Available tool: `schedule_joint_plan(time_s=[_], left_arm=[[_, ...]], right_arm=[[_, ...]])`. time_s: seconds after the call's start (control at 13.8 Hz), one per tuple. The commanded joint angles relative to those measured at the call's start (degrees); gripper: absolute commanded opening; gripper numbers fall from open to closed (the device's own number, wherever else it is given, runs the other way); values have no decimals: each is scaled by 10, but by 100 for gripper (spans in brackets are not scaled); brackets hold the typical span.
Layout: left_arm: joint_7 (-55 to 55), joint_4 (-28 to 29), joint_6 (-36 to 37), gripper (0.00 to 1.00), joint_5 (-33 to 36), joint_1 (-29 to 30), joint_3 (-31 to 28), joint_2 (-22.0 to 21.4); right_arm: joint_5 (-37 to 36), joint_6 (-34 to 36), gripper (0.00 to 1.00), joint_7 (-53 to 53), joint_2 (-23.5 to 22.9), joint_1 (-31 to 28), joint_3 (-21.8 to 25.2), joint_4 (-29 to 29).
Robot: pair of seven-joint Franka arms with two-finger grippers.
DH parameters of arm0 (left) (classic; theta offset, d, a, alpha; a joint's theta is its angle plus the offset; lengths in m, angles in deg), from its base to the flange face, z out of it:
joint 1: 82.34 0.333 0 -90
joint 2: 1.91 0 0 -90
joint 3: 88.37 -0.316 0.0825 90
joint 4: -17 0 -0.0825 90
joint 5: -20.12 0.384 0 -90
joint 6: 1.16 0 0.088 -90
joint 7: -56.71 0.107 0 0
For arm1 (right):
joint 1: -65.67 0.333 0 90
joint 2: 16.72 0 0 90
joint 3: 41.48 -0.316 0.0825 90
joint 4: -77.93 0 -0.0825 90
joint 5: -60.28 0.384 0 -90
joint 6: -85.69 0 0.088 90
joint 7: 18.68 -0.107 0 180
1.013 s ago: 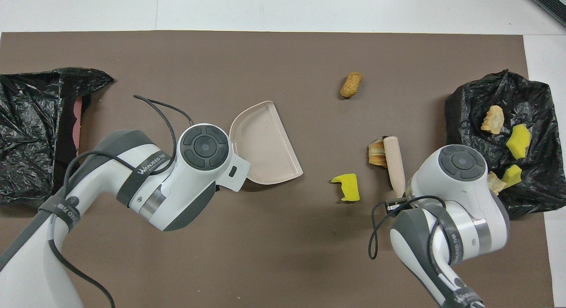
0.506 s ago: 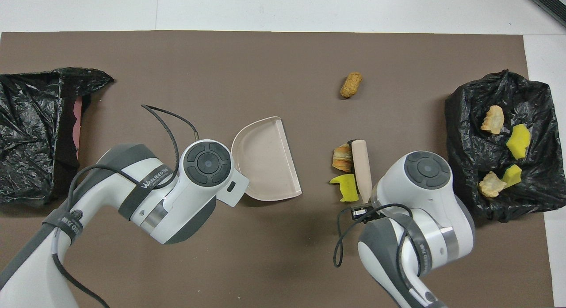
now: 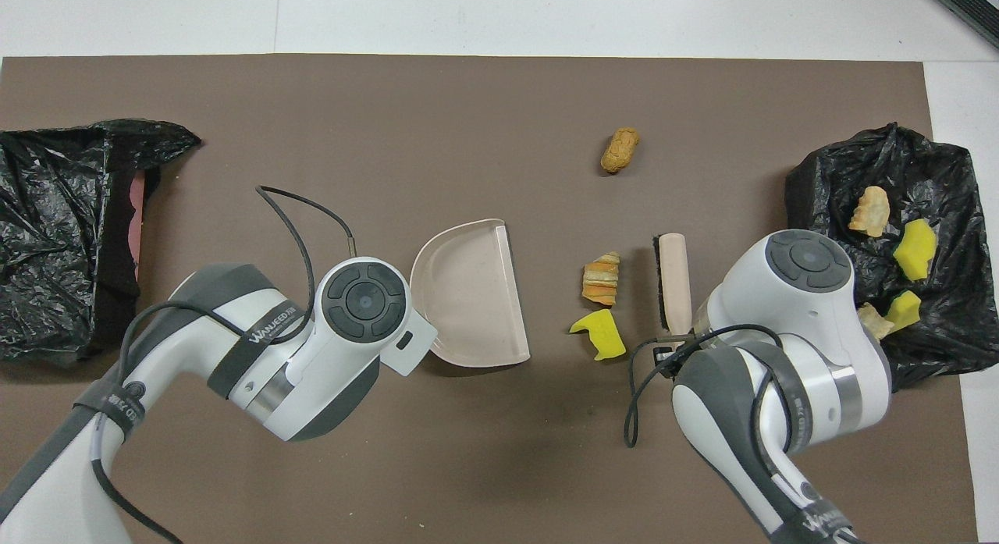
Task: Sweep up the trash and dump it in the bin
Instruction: 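Sweep the brush with the right gripper toward the dustpan held by the left gripper, then push the bread and sponge pieces into the dustpan with the right gripper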
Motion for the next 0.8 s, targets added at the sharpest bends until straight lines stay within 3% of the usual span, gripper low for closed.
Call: schedule_joint_plan(time_s=[0.0,0.22,0.43,0.72], left_arm=[[19,32,-13,0,-10,-1,-5,-28],[21,36,-7,0,-10,0,-5,-30],[21,42,0,0,-10,-1,-5,-35],[20,49,9,0,-11,-2,-4,-42]], right_arm=[[3,-46,0,-35,5,25,-6,39],[39,-75,0,-49,-30,65,-8,26],[60,-77,0,-72,-83,120,-8,-29],[168,-98,0,-73,-119,211,-8,-88]])
